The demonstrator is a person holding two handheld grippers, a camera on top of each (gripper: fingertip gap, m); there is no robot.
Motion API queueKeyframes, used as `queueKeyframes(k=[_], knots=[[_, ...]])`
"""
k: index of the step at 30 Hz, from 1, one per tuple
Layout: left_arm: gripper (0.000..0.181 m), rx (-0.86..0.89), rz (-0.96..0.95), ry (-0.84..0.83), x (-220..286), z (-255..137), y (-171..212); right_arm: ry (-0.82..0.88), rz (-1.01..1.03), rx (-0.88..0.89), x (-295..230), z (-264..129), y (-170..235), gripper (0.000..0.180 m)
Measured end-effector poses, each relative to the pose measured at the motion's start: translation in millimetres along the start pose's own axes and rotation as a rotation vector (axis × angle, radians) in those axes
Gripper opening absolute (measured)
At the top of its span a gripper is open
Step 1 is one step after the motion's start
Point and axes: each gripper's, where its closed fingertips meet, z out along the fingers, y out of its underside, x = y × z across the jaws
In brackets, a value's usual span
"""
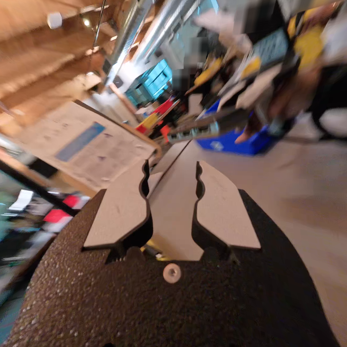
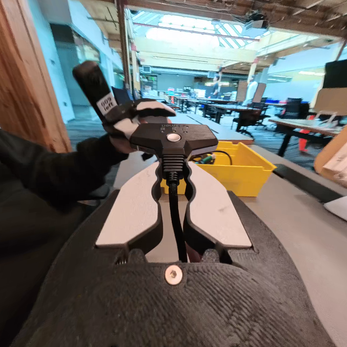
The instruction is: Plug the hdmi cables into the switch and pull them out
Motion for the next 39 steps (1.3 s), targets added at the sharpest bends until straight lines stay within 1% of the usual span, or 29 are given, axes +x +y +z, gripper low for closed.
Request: queueKeyframes(k=[1,3,5,8,9,11,12,15,18,21,23,24,26,29,33,35,39], knots=[[0.05,-0.052,0.15,-0.04,0.1,0.4,8.3,-0.025,0.027,0.01,-3.1,1.3,-0.4,0.022],[0.055,-0.09,0.355,-0.091,4.9,6.7,17.1,-0.058,0.101,0.008,-7.2,5.2,0.5,0.022],[0.059,-0.057,0.465,-0.155,8.9,15.1,12.9,-0.092,0.16,-0.008,-12.1,8.9,3.1,0.022],[0.062,-0.007,0.566,-0.204,17.8,25.2,1.5,-0.121,0.156,-0.049,-16.9,11.0,10.5,0.022],[0.059,0.012,0.601,-0.223,20.0,27.1,-2.1,-0.134,0.157,-0.051,-19.1,11.8,11.8,0.022],[0.042,0.06,0.667,-0.229,29.0,29.4,-8.0,-0.139,0.183,-0.047,-20.0,15.0,12.7,0.022],[0.04,0.075,0.681,-0.253,29.5,29.5,-9.9,-0.147,0.191,-0.026,-20.2,15.4,10.7,0.022],[0.037,0.038,0.635,-0.287,26.6,32.8,-5.2,-0.123,0.18,-0.011,-14.6,13.8,11.8,0.022],[0.034,0.0,0.6,-0.4,17.6,36.1,-5.8,-0.097,0.212,0.129,-8.3,14.2,-0.6,0.022],[0.034,-0.029,0.517,-0.402,14.8,40.2,-2.2,-0.106,0.293,0.212,-2.3,14.0,-4.3,0.023],[0.034,-0.059,0.487,-0.403,13.2,41.7,0.0,-0.089,0.295,0.241,1.2,14.9,-4.2,0.023],[0.034,-0.075,0.469,-0.4,12.4,42.5,0.6,-0.073,0.275,0.244,2.6,15.5,-3.5,0.023],[0.034,-0.096,0.444,-0.397,10.6,43.2,0.0,-0.054,0.194,0.188,0.2,18.3,3.2,0.026],[0.034,-0.07,0.488,-0.39,13.8,42.1,-6.9,-0.032,0.068,0.129,-7.2,22.0,6.7,0.029],[0.034,-0.054,0.492,-0.372,15.5,42.4,-4.0,-0.043,0.119,0.114,-8.5,24.1,6.9,0.032],[0.034,-0.05,0.502,-0.367,16.4,42.8,-3.0,-0.04,0.117,0.113,-6.8,23.6,8.8,0.028],[0.034,-0.058,0.521,-0.375,16.8,43.9,-0.4,-0.018,0.091,0.117,-3.3,22.7,10.1,0.03]])
